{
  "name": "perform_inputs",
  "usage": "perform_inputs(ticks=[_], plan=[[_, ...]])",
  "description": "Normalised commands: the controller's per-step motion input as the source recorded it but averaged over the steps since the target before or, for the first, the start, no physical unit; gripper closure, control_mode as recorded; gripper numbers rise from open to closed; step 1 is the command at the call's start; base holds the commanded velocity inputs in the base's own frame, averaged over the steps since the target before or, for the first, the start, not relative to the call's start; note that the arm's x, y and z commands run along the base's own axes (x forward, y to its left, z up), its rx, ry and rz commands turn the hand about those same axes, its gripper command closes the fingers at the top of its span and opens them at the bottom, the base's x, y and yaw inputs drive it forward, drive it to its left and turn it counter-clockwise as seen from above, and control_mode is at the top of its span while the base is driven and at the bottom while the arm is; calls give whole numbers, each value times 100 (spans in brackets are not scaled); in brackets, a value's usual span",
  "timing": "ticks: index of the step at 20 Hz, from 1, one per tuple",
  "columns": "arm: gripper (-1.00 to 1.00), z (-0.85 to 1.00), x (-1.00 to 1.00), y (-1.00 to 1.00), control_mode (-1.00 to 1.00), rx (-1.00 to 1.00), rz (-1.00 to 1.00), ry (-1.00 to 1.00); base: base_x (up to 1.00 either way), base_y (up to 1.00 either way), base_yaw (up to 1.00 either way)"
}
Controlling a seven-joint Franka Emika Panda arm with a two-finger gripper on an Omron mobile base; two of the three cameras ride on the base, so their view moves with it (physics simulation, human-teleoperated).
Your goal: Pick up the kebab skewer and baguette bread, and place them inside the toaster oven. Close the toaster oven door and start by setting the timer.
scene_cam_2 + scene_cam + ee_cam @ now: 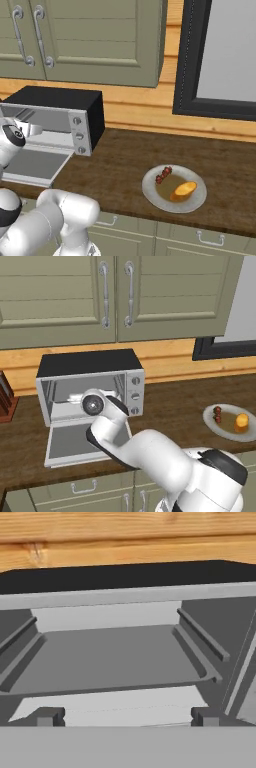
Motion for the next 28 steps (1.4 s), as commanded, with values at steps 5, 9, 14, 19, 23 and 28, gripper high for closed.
perform_inputs(ticks=[5, 9, 14, 19, 23, 28], plan=[[-100, -32, 8, 17, -100, -3, 0, 2, 0, 0, 0], [-100, 0, 10, 7, -100, -6, 0, 0, 0, 0, 0], [-100, 0, 13, 34, -100, -10, 2, 3, 0, 0, 0], [-100, 0, 32, 14, -100, 1, 3, 5, 0, 0, 0], [-100, 0, 38, 0, -100, 2, 0, 0, 0, 0, 0], [-100, -23, 23, 2, -100, 0, 0, 0, 0, 0, 0]])
